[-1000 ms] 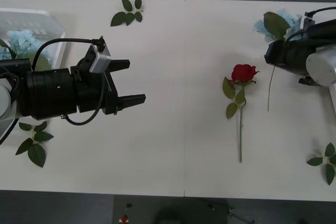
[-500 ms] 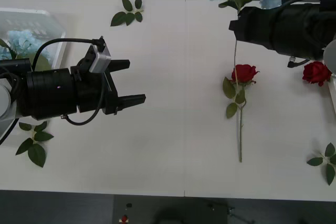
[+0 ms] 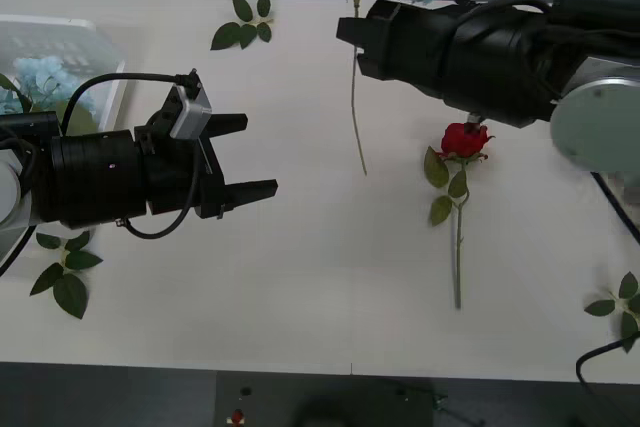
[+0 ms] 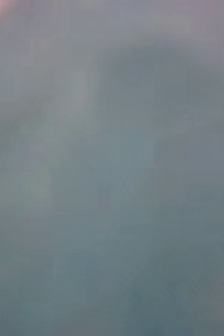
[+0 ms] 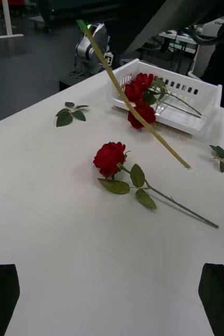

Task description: Put the red flowers into the right box and the blue flowers into the left box

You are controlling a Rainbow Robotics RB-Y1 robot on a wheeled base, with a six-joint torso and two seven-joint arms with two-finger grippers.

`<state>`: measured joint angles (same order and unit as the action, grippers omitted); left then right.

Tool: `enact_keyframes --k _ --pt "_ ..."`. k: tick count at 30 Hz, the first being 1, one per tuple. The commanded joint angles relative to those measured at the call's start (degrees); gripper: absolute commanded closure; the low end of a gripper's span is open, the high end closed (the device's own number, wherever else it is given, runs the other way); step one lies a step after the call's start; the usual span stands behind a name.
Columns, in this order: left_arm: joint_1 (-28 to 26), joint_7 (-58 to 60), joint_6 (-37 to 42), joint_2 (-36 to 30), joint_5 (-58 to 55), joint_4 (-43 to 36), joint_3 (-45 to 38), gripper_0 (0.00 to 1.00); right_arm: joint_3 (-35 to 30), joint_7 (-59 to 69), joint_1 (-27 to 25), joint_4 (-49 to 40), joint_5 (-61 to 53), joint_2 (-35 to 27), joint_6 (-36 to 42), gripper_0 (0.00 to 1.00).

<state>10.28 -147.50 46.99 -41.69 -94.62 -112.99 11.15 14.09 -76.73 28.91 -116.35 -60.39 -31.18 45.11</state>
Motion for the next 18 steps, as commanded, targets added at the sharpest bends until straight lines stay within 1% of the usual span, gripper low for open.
enact_keyframes --k 1,2,3,5,7,8,13,18 --pt "0.09 -2.89 -0.23 0.47 -0.66 -1.8 -0.86 0.0 -0.46 -8.0 0.79 1.04 0.18 3.49 -0.55 1.0" --pt "0.09 -2.89 -0.23 0.47 -0.66 -1.8 -0.86 0.0 -0.46 -8.79 0.79 1.65 0.09 4.63 -0.55 1.0" --pt "-2.9 -2.8 -0.32 1.97 -1.1 -0.3 0.98 0.0 -0.46 -9.49 0.88 2.44 -0.17 5.34 -0.55 1.0" --pt "-3.34 -2.53 -1.11 3.11 -3.03 -0.21 0.81 0.0 -0.55 -9.75 0.88 3.67 -0.96 6.74 -0.55 1.0" --pt "-3.69 -2.18 -1.63 5.04 -8.92 1.28 0.81 0.0 -0.29 -10.19 0.88 4.82 -0.96 8.24 -0.55 1.0" --pt "-3.6 -2.18 -1.63 5.57 -9.71 1.81 0.89 0.0 -0.2 -10.37 0.88 4.99 -0.87 8.59 -0.55 1.0" --pt "-0.44 -1.57 -1.63 10.4 -11.47 7.87 2.3 0.0 0.41 -10.55 0.79 5.17 -0.43 10.52 -0.46 1.0" --pt "2.73 -1.57 -2.16 14.53 -12.7 14.2 3.71 0.0 1.21 -10.55 0.79 5.26 -0.08 10.7 -0.46 1.0"
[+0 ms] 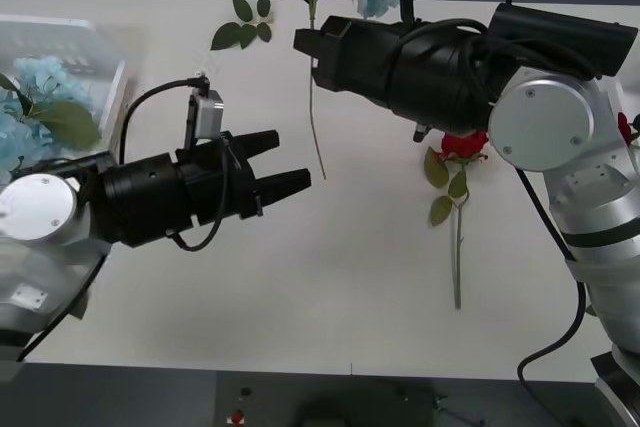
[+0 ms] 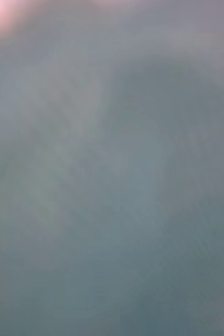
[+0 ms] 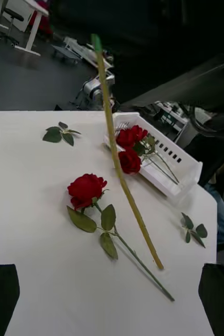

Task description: Put the red flowers into the right box and the blue flowers into the left box

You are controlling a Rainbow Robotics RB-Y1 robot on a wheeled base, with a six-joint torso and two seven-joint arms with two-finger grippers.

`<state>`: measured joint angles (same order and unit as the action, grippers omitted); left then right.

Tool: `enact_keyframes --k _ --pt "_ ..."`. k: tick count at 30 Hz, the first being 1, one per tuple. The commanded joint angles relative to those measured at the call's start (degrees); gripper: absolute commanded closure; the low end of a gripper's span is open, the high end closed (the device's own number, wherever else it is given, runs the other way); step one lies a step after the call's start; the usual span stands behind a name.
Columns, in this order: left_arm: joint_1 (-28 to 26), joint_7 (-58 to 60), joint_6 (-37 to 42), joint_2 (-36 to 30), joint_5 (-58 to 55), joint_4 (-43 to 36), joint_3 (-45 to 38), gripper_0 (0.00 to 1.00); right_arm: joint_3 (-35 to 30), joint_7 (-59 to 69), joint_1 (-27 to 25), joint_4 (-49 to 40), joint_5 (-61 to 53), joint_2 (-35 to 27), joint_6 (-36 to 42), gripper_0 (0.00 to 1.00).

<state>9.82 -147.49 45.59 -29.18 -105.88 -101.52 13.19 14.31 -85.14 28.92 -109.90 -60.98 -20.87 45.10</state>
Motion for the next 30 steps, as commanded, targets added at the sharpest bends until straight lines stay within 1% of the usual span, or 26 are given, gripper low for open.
enact_keyframes --k 1,6,7,8,9,10,11,14,30 --pt "3.89 -1.57 -1.12 2.81 -1.52 3.7 1.67 0.0 1.08 -2.22 0.79 -1.11 0.6 0.48 -0.45 1.0" --pt "6.44 -1.48 -2.35 4.48 -1.61 4.93 2.02 0.0 1.08 -2.04 0.79 -1.11 0.6 0.48 -0.28 1.0" --pt "6.97 -1.31 -3.06 4.57 -1.61 4.93 2.37 0.04 1.16 -2.04 0.79 -1.02 0.6 0.48 -0.19 1.0" --pt "7.41 -1.22 -3.58 4.66 -1.61 4.93 2.81 0.29 1.25 -2.13 0.79 -0.93 0.6 0.48 -0.1 1.0" --pt "7.59 -1.04 -4.29 4.75 -1.87 4.93 3.25 0.77 1.25 -2.13 0.79 -0.84 0.51 0.48 -0.19 1.0" --pt "7.67 -0.95 -4.73 4.75 -2.22 4.93 3.42 0.97 1.25 -2.22 0.79 -0.75 0.6 0.48 -0.1 1.0" --pt "7.59 -0.95 -5.78 4.75 -2.84 4.93 3.86 1.0 1.25 -2.22 0.79 -0.75 0.6 0.48 -0.19 1.0" --pt "7.67 -0.95 -6.92 4.75 -3.8 4.93 4.48 1.0 1.25 -2.04 0.79 -0.75 0.51 0.48 -0.19 1.0" --pt "7.85 -0.95 -6.92 4.66 -3.89 4.93 4.39 1.0 1.25 -1.6 0.88 -0.75 0.16 0.21 -0.1 1.0"
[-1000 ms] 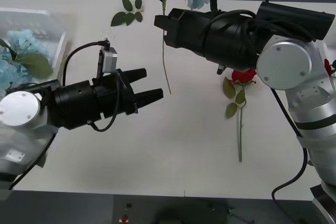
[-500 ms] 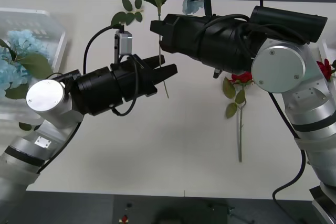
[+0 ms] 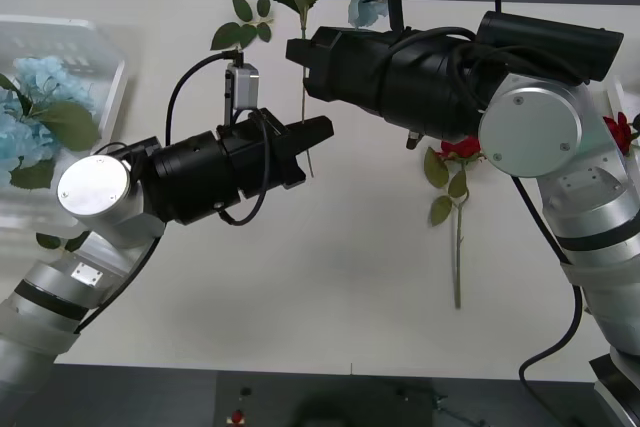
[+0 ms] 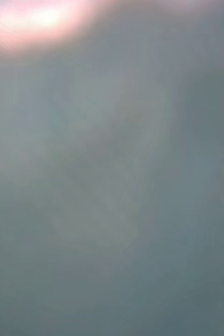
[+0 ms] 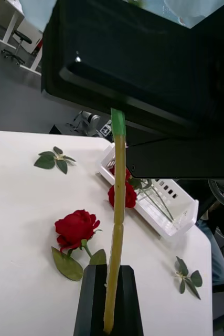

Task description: Put the red flowers into the right box and the blue flowers into the left box

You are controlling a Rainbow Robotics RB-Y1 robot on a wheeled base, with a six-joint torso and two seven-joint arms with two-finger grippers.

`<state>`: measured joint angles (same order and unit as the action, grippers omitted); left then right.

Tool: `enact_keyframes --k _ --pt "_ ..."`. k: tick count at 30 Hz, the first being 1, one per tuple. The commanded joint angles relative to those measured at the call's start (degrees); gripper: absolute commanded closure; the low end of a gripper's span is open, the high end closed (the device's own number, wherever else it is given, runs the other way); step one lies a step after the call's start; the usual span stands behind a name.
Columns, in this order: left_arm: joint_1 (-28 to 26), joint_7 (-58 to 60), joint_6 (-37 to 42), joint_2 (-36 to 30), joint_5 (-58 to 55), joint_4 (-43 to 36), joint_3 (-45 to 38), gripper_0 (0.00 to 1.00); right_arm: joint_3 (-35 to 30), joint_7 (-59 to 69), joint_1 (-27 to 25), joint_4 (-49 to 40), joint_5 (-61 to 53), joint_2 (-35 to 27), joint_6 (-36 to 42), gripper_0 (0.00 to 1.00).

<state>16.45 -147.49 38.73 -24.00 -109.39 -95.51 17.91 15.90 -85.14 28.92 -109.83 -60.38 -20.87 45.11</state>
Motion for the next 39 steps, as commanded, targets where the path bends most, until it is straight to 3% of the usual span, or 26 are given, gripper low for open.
enact_keyframes --k 1,2,3,4,5,6,8,11,16,19,23,28,31,39 --pt "1.22 -1.04 -0.06 -0.44 -0.39 -1.08 -0.33 1.0 -0.34 -1.78 0.79 -0.83 -0.44 0.13 -0.11 1.0" --pt "1.22 -1.04 -0.06 -0.44 -0.47 -1.08 -0.33 1.0 -0.34 -1.96 0.88 -0.83 -0.44 -0.14 -0.11 0.98" --pt "1.22 -0.96 -0.06 -0.44 -0.56 -1.08 -0.33 1.0 -0.34 -2.04 0.88 -0.83 -0.44 -0.49 0.68 0.66" --pt "1.22 -0.96 -0.06 -0.52 -0.56 -1.08 -0.33 1.0 -0.34 -2.04 1.05 -0.83 -0.44 -0.67 1.21 0.49" --pt "1.22 -1.04 -0.06 -0.52 -0.65 -1.08 -0.33 1.0 -0.34 -2.04 1.23 -0.83 -0.44 -1.19 1.91 0.23" --pt "1.22 -1.04 -0.06 -0.61 -0.83 -1.08 -0.33 1.0 -0.34 -2.13 1.49 -0.83 -0.71 -1.9 2.35 0.12" --pt "1.04 -1.04 -0.06 -0.79 -0.91 -1.08 -0.33 1.0 -0.34 -2.31 1.67 -0.83 -1.59 -2.77 2.7 0.06" --pt "0.87 -1.04 -0.06 -1.49 -1.62 -1.17 -0.33 1.0 -0.34 -2.48 1.58 -0.91 -2.82 -4.01 2.7 0.0" --pt "-0.01 -1.04 -0.06 -4.3 -5.48 -1.17 -0.33 1.0 -0.34 -2.48 1.58 -0.91 -3.52 -4.8 2.61 0.0" --pt "-0.19 -1.04 1.26 -9.75 -11.11 -1.52 -0.42 1.0 -0.34 -2.39 1.58 -0.91 -3.7 -5.41 2.61 0.0" --pt "-2.21 -0.69 4.43 -24.52 -22.27 -2.92 -0.42 1.0 -0.25 -1.69 1.58 -0.91 -5.72 -8.58 3.32 0.0" --pt "-7.22 -0.52 6.54 -46.14 -32.29 -2.66 -0.68 1.0 -0.34 3.05 1.58 -1.62 -9.15 -16.22 13.07 0.0" --pt "-10.56 -0.43 6.8 -55.37 -35.1 -0.73 -2.44 1.0 -0.34 12.37 1.41 -3.29 -7.83 -19.91 20.45 0.0" --pt "-20.4 0.01 7.94 -67.94 -36.07 8.5 -5.96 1.0 0.54 32.41 1.41 -8.21 3.33 -23.34 38.82 0.0"
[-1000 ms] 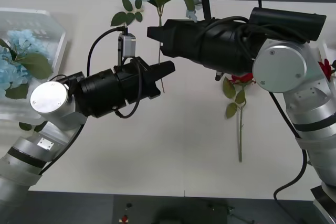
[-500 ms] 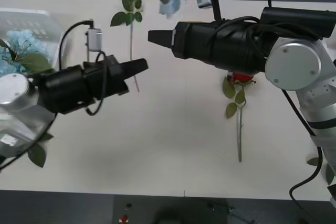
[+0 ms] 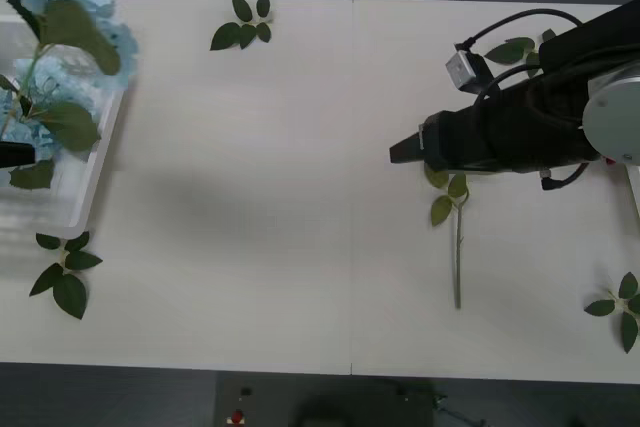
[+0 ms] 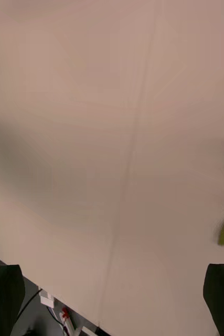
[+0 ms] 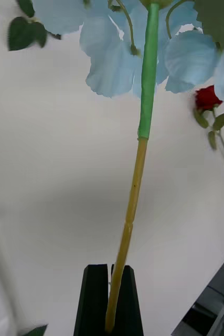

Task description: Put the red flowers into the right box and the blue flowers into the left box

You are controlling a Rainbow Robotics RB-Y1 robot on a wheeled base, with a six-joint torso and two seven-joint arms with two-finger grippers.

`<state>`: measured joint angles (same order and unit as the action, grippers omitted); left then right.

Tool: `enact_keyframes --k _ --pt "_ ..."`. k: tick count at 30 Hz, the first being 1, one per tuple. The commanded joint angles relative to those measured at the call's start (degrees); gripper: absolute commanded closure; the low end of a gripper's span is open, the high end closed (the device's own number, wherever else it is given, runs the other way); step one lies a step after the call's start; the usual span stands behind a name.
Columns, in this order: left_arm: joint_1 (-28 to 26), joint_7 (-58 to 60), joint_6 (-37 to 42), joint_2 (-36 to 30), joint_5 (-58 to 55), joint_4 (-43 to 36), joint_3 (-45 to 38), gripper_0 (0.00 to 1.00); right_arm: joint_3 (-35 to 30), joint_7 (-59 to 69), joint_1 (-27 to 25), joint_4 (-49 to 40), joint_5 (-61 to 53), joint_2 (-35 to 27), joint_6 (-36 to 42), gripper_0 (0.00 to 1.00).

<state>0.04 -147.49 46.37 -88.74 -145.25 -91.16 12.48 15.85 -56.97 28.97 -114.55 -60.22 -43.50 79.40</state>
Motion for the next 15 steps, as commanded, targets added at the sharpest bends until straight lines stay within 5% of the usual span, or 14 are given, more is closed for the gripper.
enact_keyframes --k 1,6,15 --pt "-5.32 0.09 -0.23 -4.16 0.32 5.91 -0.53 1.0 0.76 6.34 1.36 -4.01 5.02 -0.53 6.55 0.0" --pt "-5.76 0.18 -0.93 -3.37 5.59 16.46 -0.53 1.0 4.37 14.95 1.44 -3.66 18.47 2.2 12.18 0.0" --pt "-3.3 0.53 -1.81 1.73 9.9 17.86 -0.53 0.94 9.2 16.54 1.36 8.82 38.95 9.49 7.96 0.0"
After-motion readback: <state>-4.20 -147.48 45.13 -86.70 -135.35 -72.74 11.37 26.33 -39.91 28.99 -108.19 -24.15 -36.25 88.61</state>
